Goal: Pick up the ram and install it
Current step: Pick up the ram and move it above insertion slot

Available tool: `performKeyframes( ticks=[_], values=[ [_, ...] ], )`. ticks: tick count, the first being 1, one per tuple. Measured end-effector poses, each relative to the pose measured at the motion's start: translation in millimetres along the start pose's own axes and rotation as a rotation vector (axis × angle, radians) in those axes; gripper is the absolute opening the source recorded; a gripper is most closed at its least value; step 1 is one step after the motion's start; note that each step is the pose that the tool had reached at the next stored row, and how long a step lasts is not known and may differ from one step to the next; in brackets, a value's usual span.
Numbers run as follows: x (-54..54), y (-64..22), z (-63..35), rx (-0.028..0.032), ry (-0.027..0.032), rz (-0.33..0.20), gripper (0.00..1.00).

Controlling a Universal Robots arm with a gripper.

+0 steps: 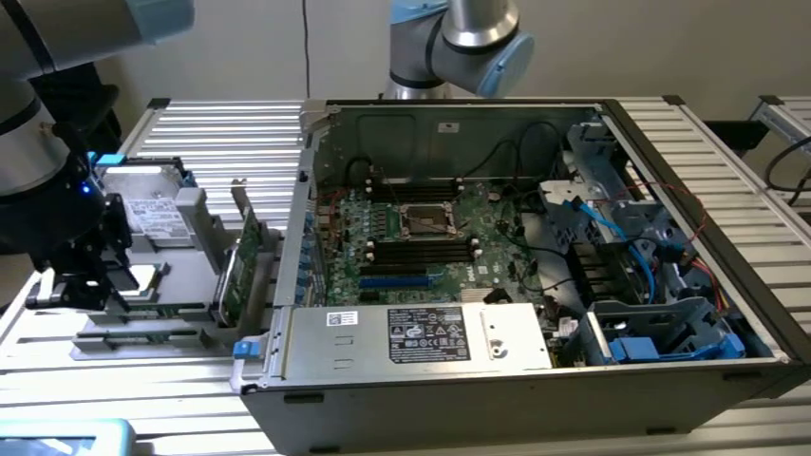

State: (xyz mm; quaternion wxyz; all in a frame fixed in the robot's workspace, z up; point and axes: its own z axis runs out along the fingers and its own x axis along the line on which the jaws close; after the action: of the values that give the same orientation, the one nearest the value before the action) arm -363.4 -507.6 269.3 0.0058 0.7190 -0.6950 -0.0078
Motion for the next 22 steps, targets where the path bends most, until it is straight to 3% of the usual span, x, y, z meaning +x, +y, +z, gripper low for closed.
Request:
performKeyframes(
  ticks=[5, 22],
  values=[
    [2.6, -5.7, 9.0, 0.0, -0.0001, 0.0, 0.36],
    [5.8, -9.1, 39.9, 0.0001, -0.0001, -0.001, 0.36]
  ],
)
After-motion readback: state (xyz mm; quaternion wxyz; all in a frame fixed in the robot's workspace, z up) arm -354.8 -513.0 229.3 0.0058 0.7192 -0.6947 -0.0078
